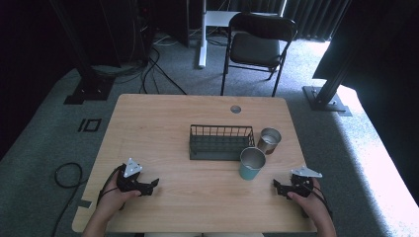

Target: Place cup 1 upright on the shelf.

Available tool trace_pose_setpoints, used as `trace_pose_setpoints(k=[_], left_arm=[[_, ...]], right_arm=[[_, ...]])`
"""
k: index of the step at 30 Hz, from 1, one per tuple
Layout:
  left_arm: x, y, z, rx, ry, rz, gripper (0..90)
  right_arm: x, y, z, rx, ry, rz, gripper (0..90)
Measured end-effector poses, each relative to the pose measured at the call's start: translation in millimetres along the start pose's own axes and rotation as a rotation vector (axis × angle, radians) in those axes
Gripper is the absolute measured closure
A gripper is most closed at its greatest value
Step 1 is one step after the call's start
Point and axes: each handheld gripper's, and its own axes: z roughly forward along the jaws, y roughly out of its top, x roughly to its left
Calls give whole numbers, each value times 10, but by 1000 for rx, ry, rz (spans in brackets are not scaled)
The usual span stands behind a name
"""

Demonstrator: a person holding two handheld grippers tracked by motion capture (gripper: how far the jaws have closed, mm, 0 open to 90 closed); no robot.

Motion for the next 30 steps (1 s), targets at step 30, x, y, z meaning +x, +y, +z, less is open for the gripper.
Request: trace_pose_setpoints(k=[30], left_arm=[[-525,443,192,-68,-125,144,17]], right_arm=[[-1,0,0,0,0,0,117]])
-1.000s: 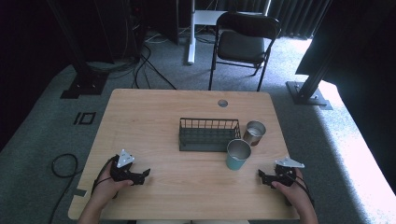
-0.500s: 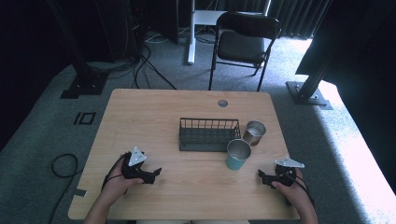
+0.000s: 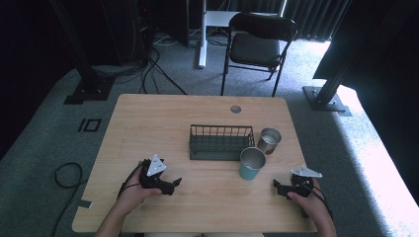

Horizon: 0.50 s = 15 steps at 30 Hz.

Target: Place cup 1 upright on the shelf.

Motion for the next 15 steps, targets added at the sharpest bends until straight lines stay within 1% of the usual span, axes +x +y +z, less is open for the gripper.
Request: trace_pose_setpoints(k=[2,9,13,14,15], left_arm=[[-37,34,25,1,-9,15,17],[-170,118,126,-6,-43,39,17],[-254,195,209,-12,-63,57,16],[-254,195,209,-12,-63,57,17],[-290,232,242,-15,-74,68,17]], right_arm=[[0,0,0,0,0,0,117],[0,0,0,-1,0,1,117],[1,0,0,-1,0,1,117],[1,0,0,-1,0,1,117],[0,0,0,-1,0,1,117]])
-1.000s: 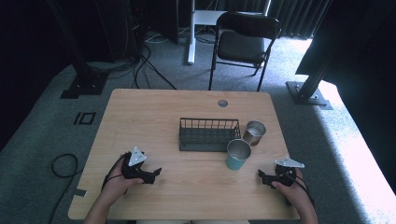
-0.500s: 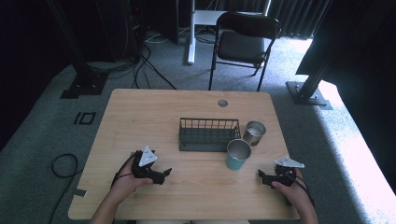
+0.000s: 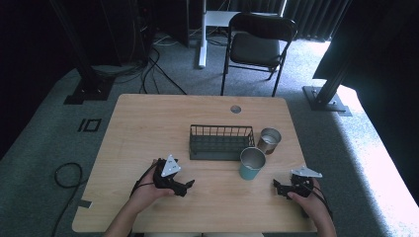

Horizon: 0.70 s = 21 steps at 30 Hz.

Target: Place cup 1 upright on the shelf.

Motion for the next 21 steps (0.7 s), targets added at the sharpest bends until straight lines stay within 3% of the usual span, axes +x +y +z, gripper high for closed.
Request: trace_pose_setpoints(k=[21], left_arm=[[-267,388,400,-35,-90,62,17]], right_arm=[[0,0,0,0,0,0,117]])
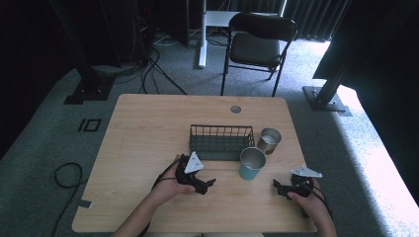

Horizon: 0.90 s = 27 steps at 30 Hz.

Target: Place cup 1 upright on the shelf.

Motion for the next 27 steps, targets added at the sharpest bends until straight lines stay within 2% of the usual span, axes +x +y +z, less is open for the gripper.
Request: trace_pose_setpoints(k=[8,14,27], left_arm=[[-67,126,119,-14,-29,23,17],[-119,180,225,-15,-56,14,17],[-238,347,452,-40,-85,44,17]], right_arm=[[1,0,-1,1,-1,0,118],[1,1,-1,2,-1,0,118],[-16,7,4,3,12,-15,118]])
